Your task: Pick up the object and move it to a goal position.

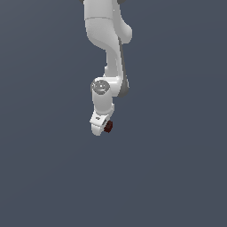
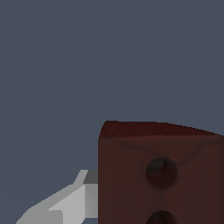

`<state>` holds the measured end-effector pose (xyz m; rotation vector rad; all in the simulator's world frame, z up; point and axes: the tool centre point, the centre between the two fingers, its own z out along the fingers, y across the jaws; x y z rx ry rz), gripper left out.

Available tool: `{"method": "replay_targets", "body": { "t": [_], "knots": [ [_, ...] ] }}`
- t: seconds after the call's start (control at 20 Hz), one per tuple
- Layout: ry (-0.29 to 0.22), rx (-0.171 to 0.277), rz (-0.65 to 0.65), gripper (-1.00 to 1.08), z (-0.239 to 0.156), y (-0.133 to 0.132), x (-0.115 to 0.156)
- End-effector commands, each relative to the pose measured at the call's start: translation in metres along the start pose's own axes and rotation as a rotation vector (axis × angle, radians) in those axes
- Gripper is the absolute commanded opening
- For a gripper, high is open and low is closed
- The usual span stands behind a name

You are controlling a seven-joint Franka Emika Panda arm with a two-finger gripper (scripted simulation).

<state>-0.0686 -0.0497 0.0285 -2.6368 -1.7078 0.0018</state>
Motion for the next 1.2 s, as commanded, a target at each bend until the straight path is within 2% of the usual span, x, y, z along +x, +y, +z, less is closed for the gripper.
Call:
{"method": "replay_targets", "body": {
  "t": [0.0,0.65,0.9,1.15],
  "knots": [
    [0.001,-0.002,-0.001,-1.0,-0.002,-0.009,0.017],
    [0.001,-0.001,-0.001,-1.0,-0.008,-0.071,0.13],
    [0.001,-0.001,-0.001,-1.0,-0.009,-0.082,0.154],
    [0.001,-0.001,-0.001,-1.0,-0.01,-0.085,0.163]
  ]
}}
